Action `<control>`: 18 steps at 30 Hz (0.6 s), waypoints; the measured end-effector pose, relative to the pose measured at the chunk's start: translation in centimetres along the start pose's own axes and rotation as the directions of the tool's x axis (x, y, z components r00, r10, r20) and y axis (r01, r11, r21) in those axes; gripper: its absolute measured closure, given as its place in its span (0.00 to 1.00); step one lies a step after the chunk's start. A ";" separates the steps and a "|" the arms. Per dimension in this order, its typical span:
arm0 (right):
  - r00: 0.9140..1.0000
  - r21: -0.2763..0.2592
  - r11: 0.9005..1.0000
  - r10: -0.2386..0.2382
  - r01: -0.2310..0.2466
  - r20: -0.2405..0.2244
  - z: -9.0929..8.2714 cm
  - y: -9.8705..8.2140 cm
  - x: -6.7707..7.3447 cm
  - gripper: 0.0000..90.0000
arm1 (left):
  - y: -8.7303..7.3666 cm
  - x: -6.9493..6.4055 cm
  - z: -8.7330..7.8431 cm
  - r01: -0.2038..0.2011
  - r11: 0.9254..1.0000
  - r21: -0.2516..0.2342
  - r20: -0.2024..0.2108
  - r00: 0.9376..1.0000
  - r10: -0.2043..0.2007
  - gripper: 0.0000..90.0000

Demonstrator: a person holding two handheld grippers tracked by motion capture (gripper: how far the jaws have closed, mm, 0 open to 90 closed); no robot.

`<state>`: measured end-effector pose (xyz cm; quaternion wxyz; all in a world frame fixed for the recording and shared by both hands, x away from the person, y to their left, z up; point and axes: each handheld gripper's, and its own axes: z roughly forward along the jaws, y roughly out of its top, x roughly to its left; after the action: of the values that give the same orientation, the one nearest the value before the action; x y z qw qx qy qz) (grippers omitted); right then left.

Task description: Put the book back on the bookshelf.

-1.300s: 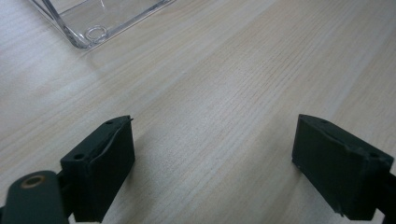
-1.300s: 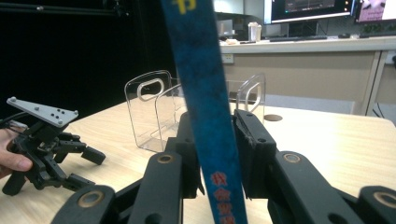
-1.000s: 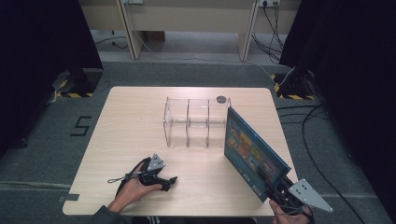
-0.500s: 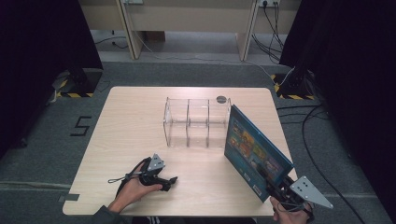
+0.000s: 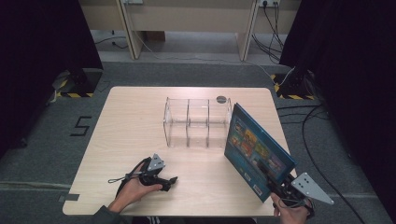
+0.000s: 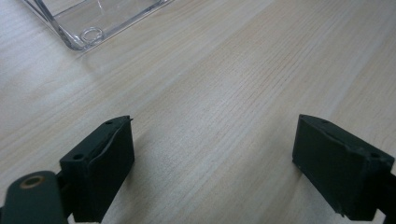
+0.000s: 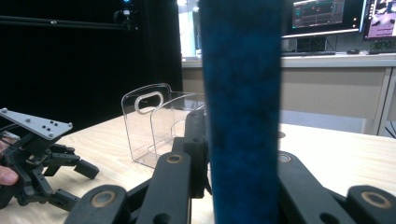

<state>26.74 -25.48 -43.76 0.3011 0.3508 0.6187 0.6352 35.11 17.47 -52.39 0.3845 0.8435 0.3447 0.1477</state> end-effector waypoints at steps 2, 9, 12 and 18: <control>1.000 -0.003 1.000 0.001 -0.001 0.001 0.0 0.0 -0.1 0.88 | 0.0 0.0 0.0 0.000 1.000 0.000 0.000 1.000 0.000 0.13; 1.000 -0.007 1.000 0.022 -0.022 0.005 0.2 0.1 -0.5 0.88 | 0.0 0.0 0.0 0.000 1.000 -0.001 0.000 1.000 0.000 0.13; 1.000 -0.009 1.000 0.026 -0.026 0.000 0.3 0.1 -0.6 0.88 | 0.0 0.0 0.0 0.000 1.000 -0.001 0.000 1.000 0.000 0.13; 0.999 -0.005 0.999 0.041 -0.041 -0.014 0.5 0.1 -0.6 0.88 | 0.0 0.0 0.0 0.000 1.000 -0.001 0.001 1.000 0.000 0.13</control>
<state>27.53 -25.64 -43.71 0.2846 0.3583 0.6117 0.6453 35.12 17.42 -52.41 0.3851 0.8433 0.3446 0.1476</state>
